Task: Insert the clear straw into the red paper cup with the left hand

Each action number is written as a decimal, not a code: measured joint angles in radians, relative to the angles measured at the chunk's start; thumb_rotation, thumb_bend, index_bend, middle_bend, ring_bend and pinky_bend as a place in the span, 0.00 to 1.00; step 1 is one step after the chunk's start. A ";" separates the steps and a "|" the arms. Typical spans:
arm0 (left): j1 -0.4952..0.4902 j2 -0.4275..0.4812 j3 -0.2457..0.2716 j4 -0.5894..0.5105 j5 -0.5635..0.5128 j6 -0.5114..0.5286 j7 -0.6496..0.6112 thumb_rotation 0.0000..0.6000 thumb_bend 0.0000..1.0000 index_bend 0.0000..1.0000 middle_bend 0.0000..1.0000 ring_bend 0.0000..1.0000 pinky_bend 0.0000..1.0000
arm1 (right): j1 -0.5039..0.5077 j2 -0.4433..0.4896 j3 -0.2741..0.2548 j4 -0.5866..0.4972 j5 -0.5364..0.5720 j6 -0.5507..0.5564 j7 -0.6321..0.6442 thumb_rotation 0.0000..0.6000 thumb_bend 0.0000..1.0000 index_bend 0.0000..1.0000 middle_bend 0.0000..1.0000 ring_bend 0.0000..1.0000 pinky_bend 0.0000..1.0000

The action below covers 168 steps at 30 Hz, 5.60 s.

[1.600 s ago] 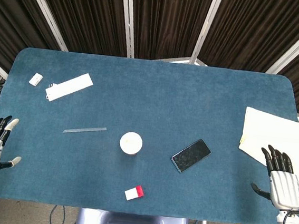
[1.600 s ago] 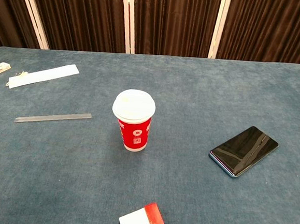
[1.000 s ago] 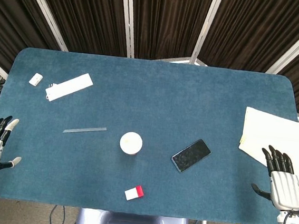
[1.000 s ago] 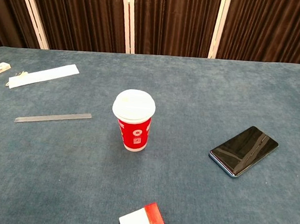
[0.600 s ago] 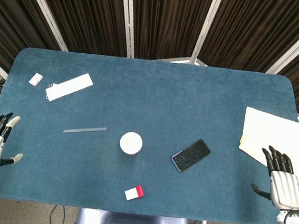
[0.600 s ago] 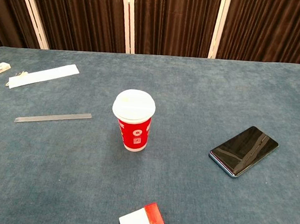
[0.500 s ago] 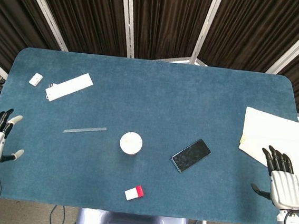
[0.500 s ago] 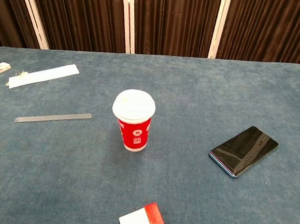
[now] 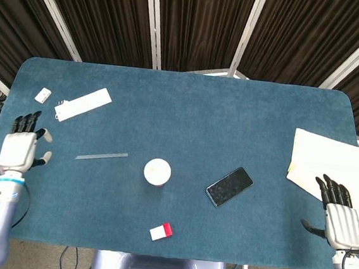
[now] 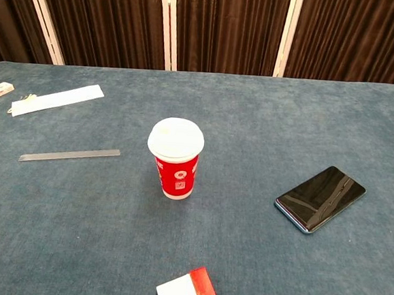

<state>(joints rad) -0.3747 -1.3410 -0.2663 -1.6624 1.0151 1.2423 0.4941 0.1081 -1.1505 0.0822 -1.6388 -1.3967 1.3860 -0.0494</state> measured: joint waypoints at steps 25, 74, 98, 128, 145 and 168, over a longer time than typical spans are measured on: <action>-0.237 -0.349 -0.033 0.260 -0.277 -0.097 0.165 1.00 0.42 0.48 0.00 0.00 0.00 | -0.003 0.015 0.002 -0.017 0.014 -0.006 0.027 1.00 0.14 0.01 0.00 0.00 0.00; -0.321 -0.516 -0.026 0.406 -0.337 -0.108 0.188 1.00 0.46 0.56 0.00 0.00 0.00 | -0.005 0.024 0.001 -0.027 0.021 -0.011 0.044 1.00 0.14 0.01 0.00 0.00 0.00; -0.243 -0.222 -0.235 -0.296 -0.277 -0.052 -0.126 1.00 0.46 0.56 0.00 0.00 0.00 | -0.005 0.022 0.002 -0.033 0.032 -0.014 0.026 1.00 0.14 0.01 0.00 0.00 0.00; -0.207 -0.230 -0.196 -0.290 -0.065 -0.328 -0.815 1.00 0.46 0.56 0.00 0.00 0.00 | -0.006 0.023 0.002 -0.033 0.033 -0.014 0.028 1.00 0.14 0.01 0.00 0.00 0.00; -0.221 -0.225 -0.153 -0.269 -0.063 -0.310 -0.846 1.00 0.46 0.57 0.00 0.00 0.00 | -0.006 0.024 0.002 -0.035 0.036 -0.016 0.025 1.00 0.14 0.01 0.00 0.00 0.00; -0.233 -0.231 -0.119 -0.211 -0.074 -0.318 -0.880 1.00 0.46 0.55 0.00 0.00 0.00 | -0.007 0.024 0.001 -0.036 0.037 -0.016 0.023 1.00 0.14 0.01 0.00 0.00 0.00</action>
<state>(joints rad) -0.6076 -1.5723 -0.3850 -1.8732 0.9410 0.9243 -0.3864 0.1015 -1.1263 0.0836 -1.6744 -1.3597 1.3696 -0.0259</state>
